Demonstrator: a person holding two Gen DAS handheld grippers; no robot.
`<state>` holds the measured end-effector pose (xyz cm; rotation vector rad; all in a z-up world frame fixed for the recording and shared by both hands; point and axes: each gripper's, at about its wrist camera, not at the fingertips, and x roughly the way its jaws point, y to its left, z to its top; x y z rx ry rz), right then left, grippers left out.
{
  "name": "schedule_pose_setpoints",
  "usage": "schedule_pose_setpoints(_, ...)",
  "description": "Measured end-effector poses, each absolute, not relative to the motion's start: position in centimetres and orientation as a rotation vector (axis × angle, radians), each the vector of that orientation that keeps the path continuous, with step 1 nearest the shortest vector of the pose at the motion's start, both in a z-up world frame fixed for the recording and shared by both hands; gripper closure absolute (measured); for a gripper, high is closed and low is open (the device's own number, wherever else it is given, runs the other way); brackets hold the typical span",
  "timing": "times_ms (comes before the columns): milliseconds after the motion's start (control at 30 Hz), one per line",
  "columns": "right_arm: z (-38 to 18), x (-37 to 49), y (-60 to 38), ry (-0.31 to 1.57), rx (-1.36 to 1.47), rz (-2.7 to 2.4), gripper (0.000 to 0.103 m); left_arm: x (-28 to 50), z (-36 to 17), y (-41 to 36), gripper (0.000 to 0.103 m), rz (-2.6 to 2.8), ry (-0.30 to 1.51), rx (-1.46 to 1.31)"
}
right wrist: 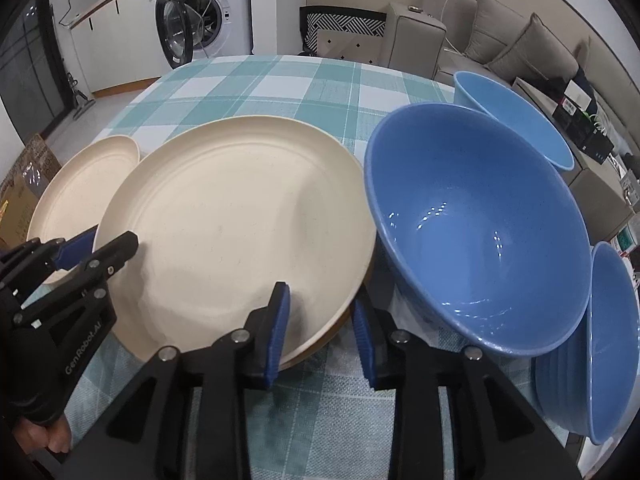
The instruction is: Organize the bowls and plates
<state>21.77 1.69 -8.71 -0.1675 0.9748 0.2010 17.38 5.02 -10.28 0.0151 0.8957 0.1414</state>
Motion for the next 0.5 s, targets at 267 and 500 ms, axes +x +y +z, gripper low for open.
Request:
schedule_pose_setpoints(267,-9.2,21.5,2.2,0.968,-0.216,0.202,0.052,17.7,-10.3,4.8,0.067,0.115,0.922,0.022)
schedule_pose_setpoints(500,-9.6,21.7,0.7,1.003,-0.110,0.272,0.046,17.1,-9.4,4.4,0.038,0.051,0.898,-0.017)
